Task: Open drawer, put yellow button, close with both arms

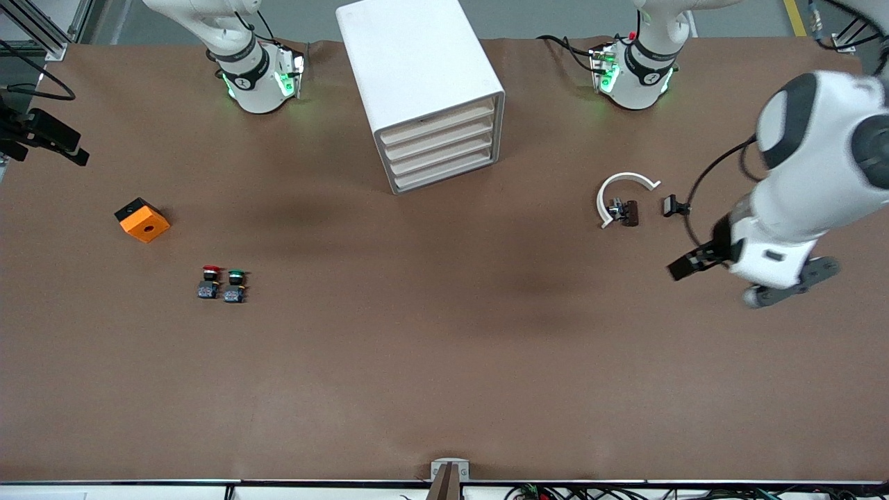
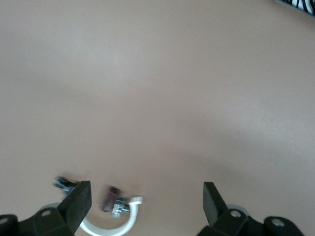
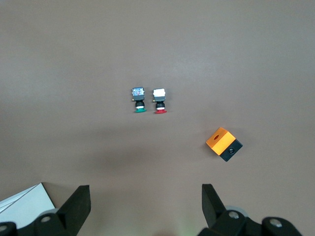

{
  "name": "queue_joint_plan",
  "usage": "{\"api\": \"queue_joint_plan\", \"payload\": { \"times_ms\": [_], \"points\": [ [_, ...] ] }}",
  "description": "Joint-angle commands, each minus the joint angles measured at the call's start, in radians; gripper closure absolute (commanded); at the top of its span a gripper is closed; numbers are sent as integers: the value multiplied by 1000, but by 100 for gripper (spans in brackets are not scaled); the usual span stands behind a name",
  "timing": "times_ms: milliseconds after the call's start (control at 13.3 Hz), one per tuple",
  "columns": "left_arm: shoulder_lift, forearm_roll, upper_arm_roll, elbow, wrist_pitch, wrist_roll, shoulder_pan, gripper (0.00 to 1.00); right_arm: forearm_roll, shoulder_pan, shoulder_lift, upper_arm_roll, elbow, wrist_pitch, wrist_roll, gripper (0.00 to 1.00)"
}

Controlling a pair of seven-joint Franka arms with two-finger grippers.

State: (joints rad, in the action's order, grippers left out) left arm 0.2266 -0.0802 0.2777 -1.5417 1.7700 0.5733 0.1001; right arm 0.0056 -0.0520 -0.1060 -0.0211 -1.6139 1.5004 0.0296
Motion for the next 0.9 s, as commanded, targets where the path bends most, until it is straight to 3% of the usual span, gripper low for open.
{"api": "queue_joint_plan", "payload": {
  "times_ms": [0, 226, 451, 827],
  "points": [
    [-117, -16, 12, -20, -75, -117, 55, 0, -18, 3, 0, 3, 15, -12, -8, 0],
    [-229, -15, -12, -66, -102, -240, 59, 0, -18, 4, 0, 3, 15, -11, -8, 0],
    [-306, -1, -153, -87, -188, -367, -57, 0, -18, 4, 0, 4, 15, -12, -8, 0],
    [-381, 66, -161, -121, -250, -395, -60, 0, -18, 4, 0, 4, 15, -12, -8, 0]
  ]
}}
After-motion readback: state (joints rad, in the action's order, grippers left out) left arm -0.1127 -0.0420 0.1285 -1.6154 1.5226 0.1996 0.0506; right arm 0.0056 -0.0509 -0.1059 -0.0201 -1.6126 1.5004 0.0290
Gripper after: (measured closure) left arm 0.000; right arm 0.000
